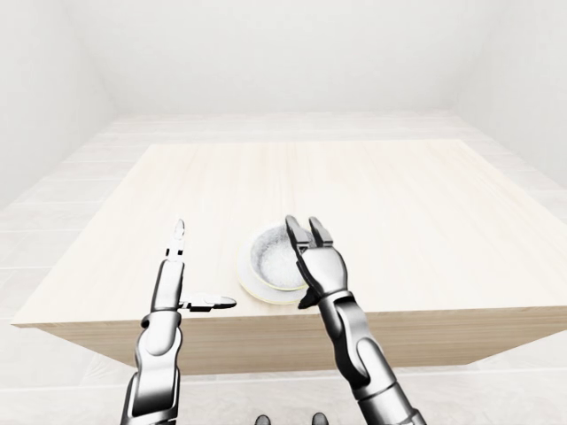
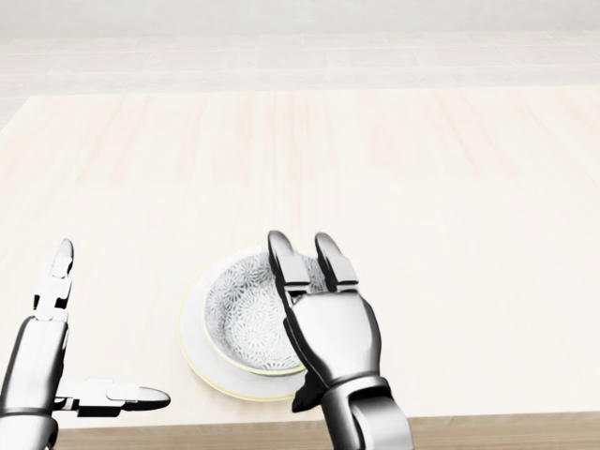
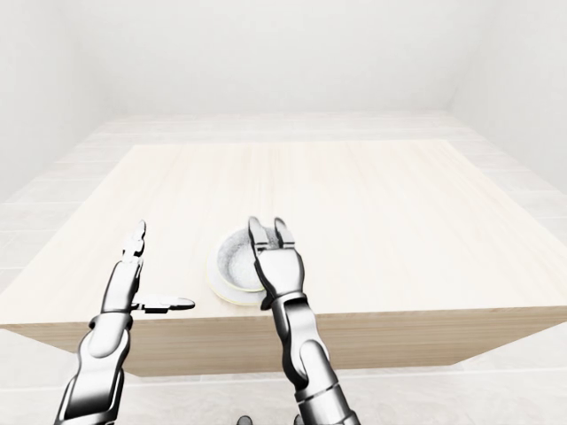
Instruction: Put the bowl on the plate.
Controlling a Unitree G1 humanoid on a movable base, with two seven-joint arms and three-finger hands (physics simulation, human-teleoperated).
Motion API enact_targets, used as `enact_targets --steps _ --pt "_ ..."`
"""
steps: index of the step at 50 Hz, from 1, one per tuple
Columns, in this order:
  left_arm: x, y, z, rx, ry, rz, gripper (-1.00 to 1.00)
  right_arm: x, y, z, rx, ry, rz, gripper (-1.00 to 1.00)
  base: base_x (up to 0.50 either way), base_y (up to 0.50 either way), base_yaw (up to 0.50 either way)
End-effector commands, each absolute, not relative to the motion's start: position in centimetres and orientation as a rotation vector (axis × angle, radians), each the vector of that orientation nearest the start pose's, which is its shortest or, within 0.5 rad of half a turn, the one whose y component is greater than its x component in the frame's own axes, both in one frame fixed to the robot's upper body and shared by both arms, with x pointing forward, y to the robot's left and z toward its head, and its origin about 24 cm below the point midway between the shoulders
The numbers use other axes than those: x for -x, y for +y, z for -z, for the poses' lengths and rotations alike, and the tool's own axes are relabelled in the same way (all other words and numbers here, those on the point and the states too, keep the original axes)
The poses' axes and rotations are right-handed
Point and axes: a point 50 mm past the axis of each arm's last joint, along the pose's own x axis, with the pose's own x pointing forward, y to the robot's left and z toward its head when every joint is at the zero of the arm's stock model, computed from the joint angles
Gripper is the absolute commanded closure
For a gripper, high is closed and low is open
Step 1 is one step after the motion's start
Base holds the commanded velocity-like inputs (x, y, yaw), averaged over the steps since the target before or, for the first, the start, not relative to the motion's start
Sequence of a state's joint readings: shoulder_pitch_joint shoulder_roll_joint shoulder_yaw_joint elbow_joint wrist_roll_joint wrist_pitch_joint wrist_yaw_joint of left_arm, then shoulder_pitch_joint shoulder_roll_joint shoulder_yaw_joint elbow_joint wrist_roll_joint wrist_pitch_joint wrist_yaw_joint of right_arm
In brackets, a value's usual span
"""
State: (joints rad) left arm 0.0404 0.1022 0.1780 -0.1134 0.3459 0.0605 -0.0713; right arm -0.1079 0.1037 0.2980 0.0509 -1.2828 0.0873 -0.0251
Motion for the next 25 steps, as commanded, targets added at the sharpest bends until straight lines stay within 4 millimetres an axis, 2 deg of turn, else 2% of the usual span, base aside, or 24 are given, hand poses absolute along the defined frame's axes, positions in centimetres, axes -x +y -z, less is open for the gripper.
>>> enact_targets --steps 1,13,24,25 --pt "-24.1 21.1 -5.8 -0.454 0.025 -0.138 -1.0 -25.9 -5.5 -7.3 1.177 -0.238 -0.159 -1.0 0.0 0.0 0.0" --pt "-24.1 21.1 -5.8 -0.455 0.024 -0.136 -1.0 -25.2 -5.6 -8.9 1.157 -0.263 -0.171 -1.0 0.0 0.0 0.0" --pt "-24.1 21.1 -5.7 -0.458 0.027 -0.136 -1.0 -25.1 -5.9 -12.0 1.072 -0.318 -0.17 -1.0 0.0 0.0 0.0" --pt "-24.1 21.1 -5.7 -0.458 0.027 -0.138 -1.0 -24.9 -6.0 -12.9 1.053 -0.336 -0.175 -1.0 0.0 0.0 0.0"
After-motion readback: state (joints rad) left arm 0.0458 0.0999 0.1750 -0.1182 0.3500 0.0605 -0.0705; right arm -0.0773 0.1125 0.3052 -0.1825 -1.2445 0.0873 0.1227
